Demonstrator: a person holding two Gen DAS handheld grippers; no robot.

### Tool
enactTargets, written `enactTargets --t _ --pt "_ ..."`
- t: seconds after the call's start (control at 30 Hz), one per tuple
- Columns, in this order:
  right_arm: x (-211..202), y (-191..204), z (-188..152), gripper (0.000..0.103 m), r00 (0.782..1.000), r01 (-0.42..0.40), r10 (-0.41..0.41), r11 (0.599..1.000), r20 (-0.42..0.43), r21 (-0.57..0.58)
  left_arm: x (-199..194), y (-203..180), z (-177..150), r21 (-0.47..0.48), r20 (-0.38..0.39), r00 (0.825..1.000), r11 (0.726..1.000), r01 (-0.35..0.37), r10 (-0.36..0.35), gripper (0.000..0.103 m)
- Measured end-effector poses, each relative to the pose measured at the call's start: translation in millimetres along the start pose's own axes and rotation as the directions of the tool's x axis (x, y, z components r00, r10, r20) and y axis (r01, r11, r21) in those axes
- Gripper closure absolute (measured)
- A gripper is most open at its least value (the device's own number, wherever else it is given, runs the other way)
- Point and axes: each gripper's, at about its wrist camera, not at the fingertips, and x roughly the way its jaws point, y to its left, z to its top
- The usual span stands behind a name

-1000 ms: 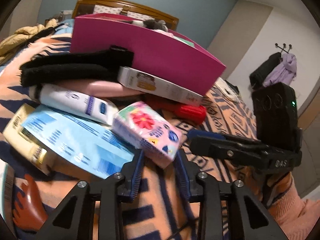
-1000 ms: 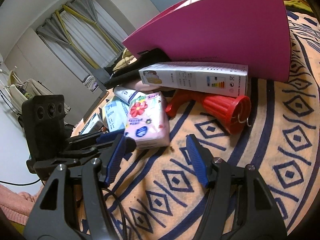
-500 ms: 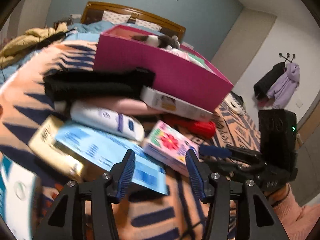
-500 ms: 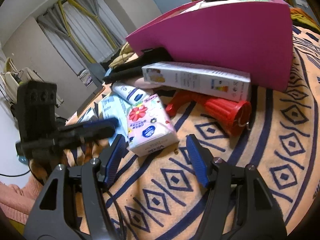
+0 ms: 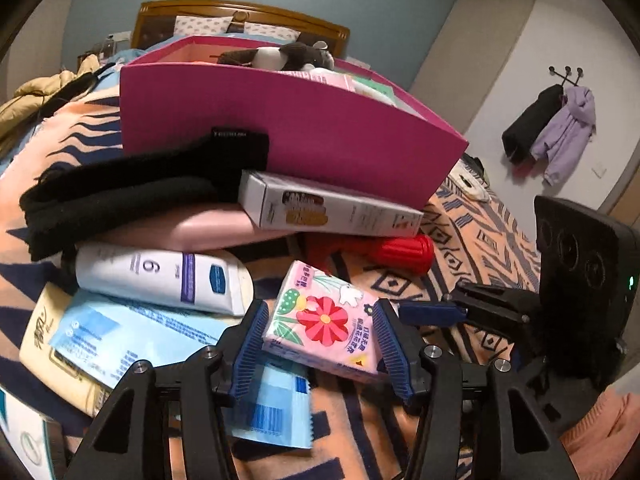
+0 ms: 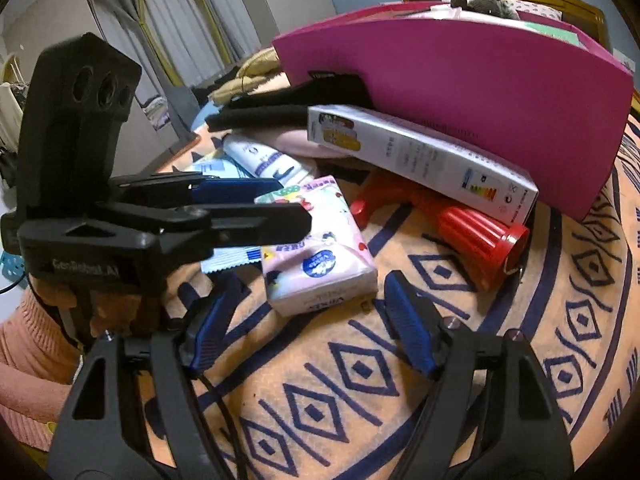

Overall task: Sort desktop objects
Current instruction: 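Close both grippers on the pink floral tissue pack from its two sides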

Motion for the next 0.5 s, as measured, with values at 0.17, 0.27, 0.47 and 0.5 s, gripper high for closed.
enactTargets --t 0.17,0.27,0.47,0.5 --pt "-9 -9 -2 0.044 1.000 -0.002 0.002 1.000 0.021 0.014 -7 -2 -9 -0.025 -0.008 0.999 0.999 0.037 -0.037 0.048" --pt "-13 -10 -5 0.044 1.000 -0.005 0.005 1.000 0.011 0.003 -10 -5 -14 -0.047 -0.007 0.997 0.996 0.073 -0.074 0.048" --pt "-19 -16 -12 0.043 1.000 0.007 -0.007 1.000 -0.010 0.010 -9 -12 -20 -0.061 -0.022 0.990 0.988 0.139 -0.140 0.048" --pt "-21 -17 -12 0.043 1.000 0.008 -0.008 1.000 -0.006 0.015 -9 -13 -20 -0.059 -0.022 0.990 0.989 0.137 -0.139 0.048"
